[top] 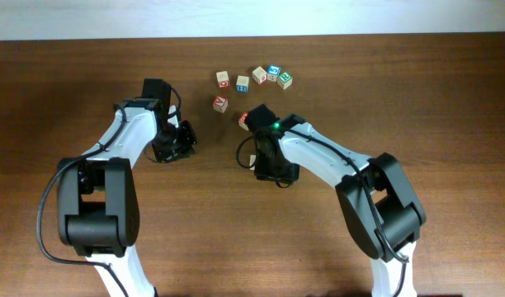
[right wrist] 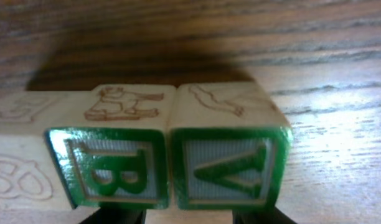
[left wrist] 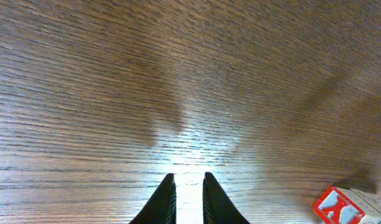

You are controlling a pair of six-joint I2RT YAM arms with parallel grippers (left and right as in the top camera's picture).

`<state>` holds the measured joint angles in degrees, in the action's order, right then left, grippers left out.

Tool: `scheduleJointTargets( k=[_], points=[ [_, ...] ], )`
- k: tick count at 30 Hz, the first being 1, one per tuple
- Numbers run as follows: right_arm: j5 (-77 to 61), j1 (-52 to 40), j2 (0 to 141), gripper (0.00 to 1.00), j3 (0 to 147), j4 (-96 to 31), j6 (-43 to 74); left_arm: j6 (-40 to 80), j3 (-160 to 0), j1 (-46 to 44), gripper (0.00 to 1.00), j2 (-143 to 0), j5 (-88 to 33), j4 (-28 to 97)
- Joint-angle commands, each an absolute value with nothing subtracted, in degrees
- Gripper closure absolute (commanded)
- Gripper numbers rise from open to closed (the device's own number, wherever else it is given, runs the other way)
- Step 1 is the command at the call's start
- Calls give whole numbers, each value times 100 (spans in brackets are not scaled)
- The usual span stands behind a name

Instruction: Rotate 3 blocks

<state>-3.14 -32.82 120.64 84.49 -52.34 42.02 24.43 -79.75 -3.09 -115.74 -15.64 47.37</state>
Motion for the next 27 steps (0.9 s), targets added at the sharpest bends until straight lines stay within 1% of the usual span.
scheduleJointTargets(
  k=[1,5,7,9,11,14,16,17,19,24,27],
  points=[
    [-405,-3175,12151,57,8412,-5221,4244,2342,-7937,-298,86,-11629,-1527,4753],
    [-408,-3175,12151,57,8412,-5201,4226,2342,-7937,-298,86,-11629,-1527,4753],
    [-539,-3175,12149,63,8438,-5210,4069,2342,-7937,-298,86,-11629,-1527,4753],
    [-746,-3175,12110,67,8630,-5483,3920,2342,-7937,-298,86,-11629,-1527,4757],
    [-751,-3175,11961,68,8982,-6003,3809,2344,-7937,-298,86,-11629,-1527,4766],
    [-454,-3173,11734,65,9721,-6543,3616,2344,-7937,-298,86,-11629,-1527,4764],
    [-89,-3173,11736,62,10016,-6558,3505,2344,-7937,-298,86,-11629,-1527,4766],
    [51,-3173,11736,60,10031,-6401,3465,2344,-7937,-298,86,-11629,-1527,4764],
    [250,-3175,11789,59,10031,-6045,3308,2344,-7937,-298,86,-11629,-1527,4764],
    [845,-3173,12248,59,10029,-5627,3262,2344,-7937,-298,86,-11629,-1527,4766],
    [884,-3144,12436,59,10029,-5408,3039,2344,-7937,-298,86,-11629,-1527,4766]
  ],
)
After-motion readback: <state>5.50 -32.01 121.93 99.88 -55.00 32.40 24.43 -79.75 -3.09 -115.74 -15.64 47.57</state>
